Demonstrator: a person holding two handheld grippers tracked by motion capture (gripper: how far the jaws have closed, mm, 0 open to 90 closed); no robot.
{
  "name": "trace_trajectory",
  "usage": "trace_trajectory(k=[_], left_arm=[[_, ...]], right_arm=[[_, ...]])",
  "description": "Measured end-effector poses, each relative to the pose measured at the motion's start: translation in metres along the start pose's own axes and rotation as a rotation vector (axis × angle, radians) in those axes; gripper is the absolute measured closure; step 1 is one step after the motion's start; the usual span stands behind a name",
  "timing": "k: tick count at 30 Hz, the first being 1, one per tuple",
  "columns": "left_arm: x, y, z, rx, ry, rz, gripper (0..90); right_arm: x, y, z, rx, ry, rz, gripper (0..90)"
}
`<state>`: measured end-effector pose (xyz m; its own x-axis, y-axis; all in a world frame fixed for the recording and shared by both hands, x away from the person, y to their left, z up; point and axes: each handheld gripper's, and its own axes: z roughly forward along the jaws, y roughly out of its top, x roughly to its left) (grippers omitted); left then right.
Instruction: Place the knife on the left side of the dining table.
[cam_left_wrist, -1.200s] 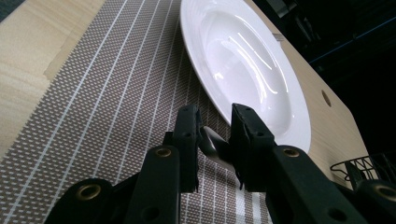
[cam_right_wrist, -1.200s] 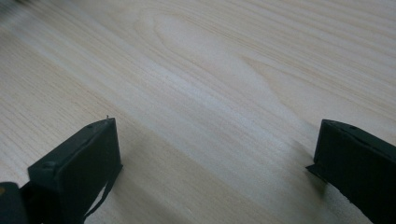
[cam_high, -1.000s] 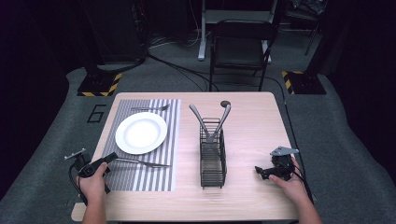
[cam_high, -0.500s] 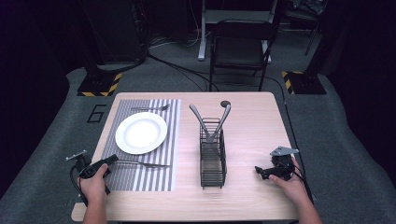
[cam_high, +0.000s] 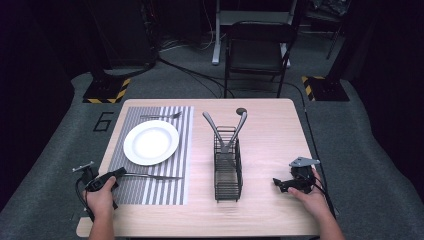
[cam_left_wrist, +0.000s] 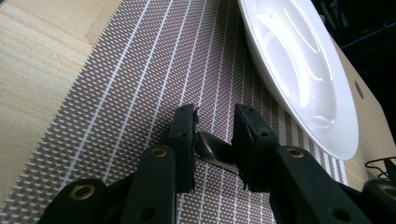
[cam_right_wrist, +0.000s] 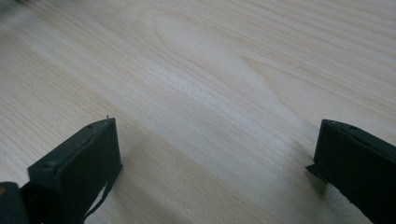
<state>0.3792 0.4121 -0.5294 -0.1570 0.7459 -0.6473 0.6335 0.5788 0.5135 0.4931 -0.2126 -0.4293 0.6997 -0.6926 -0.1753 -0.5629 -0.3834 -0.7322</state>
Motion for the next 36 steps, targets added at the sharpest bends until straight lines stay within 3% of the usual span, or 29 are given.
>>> trace_trajectory(k=[15, 26, 32, 36], left_arm=[[-0.005, 0.0, -0.006, -0.011, 0.086, 0.09, 64.0], [-0.011, 0.001, -0.012, -0.037, 0.088, 0.123, 62.3], [-0.023, 0.005, -0.015, -0.062, 0.081, 0.162, 55.4], [-0.034, 0.007, -0.016, -0.046, 0.067, 0.181, 53.1]], right_arm=[[0.0, 0.0, 0.0, 0.0, 0.0, 0.0, 0.0], [0.0, 0.0, 0.0, 0.0, 0.0, 0.0, 0.0], [0.0, 0.0, 0.0, 0.0, 0.0, 0.0, 0.0], [0.0, 0.0, 0.0, 0.002, 0.003, 0.001, 0.0]])
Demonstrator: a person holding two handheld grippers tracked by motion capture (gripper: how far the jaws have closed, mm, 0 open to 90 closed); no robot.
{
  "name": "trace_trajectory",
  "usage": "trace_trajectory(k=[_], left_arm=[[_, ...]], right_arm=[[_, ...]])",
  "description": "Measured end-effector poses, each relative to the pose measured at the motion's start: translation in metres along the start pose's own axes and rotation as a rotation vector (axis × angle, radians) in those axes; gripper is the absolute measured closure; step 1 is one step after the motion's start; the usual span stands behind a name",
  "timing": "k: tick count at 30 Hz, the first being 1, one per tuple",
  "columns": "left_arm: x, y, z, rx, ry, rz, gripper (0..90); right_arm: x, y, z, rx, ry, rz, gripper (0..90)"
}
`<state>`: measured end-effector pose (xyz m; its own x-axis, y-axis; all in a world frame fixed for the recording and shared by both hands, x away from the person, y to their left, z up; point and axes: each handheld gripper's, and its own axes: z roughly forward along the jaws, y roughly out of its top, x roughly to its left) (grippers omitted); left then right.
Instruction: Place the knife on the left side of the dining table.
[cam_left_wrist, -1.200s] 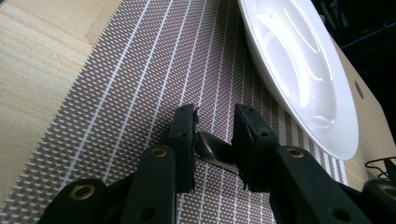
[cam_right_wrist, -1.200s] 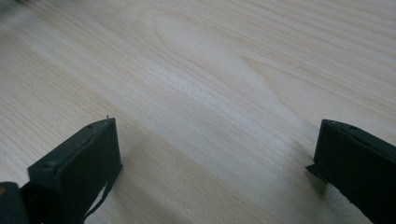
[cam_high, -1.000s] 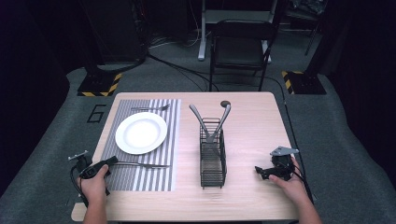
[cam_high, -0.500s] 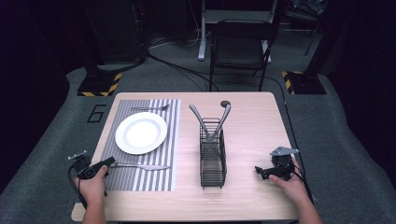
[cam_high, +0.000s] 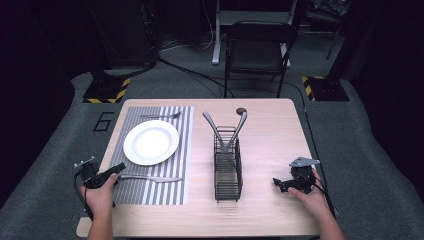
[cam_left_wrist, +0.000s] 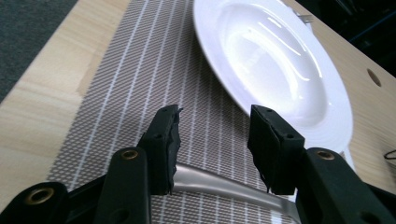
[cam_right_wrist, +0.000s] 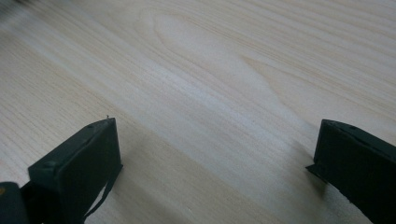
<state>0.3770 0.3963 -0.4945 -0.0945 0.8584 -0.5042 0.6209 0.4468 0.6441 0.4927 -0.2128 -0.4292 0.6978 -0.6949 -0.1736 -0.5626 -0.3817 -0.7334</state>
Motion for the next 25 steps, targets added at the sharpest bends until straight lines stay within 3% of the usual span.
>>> trace_trajectory(k=[4, 12, 13, 15, 18, 19, 20, 21, 22, 23, 25], left_arm=[[-0.005, 0.003, 0.0, 0.047, -0.029, 0.052, 51.8], [-0.011, -0.005, -0.001, 0.08, -0.04, 0.119, 50.9], [-0.011, -0.006, -0.002, 0.089, -0.048, 0.144, 50.9], [-0.014, -0.009, -0.001, 0.085, -0.062, 0.135, 50.7], [-0.017, -0.012, 0.0, 0.088, -0.078, 0.155, 49.8], [-0.019, -0.014, 0.001, 0.082, -0.081, 0.142, 49.4], [-0.019, -0.015, 0.001, 0.092, -0.088, 0.173, 49.3], [-0.021, -0.016, 0.002, 0.09, -0.09, 0.166, 49.3], [-0.021, -0.017, 0.003, 0.094, -0.091, 0.197, 49.3], [-0.023, -0.018, 0.003, 0.096, -0.088, 0.195, 49.1], [-0.022, -0.019, 0.004, 0.092, -0.084, 0.231, 48.0]], right_arm=[[0.0, 0.0, 0.0, 0.0, 0.0, 0.0, 0.0], [0.0, 0.0, 0.0, 0.0, 0.0, 0.0, 0.0], [0.0, 0.0, 0.0, 0.0, 0.0, 0.0, 0.0], [0.0, 0.0, 0.0, 0.0, -0.001, 0.0, 0.0], [0.0, 0.0, 0.0, 0.0, 0.0, 0.0, 0.0], [0.0, 0.0, 0.0, 0.0, 0.0, 0.0, 0.0], [0.0, 0.0, 0.0, 0.0, 0.0, 0.0, 0.0], [0.0, 0.0, 0.0, 0.0, 0.0, 0.0, 0.0], [0.0, 0.0, 0.0, 0.0, 0.0, 0.0, 0.0], [0.0, 0.0, 0.0, -0.001, 0.0, 0.0, 0.0], [0.0, 0.0, 0.0, -0.001, 0.0, 0.0, 0.0]])
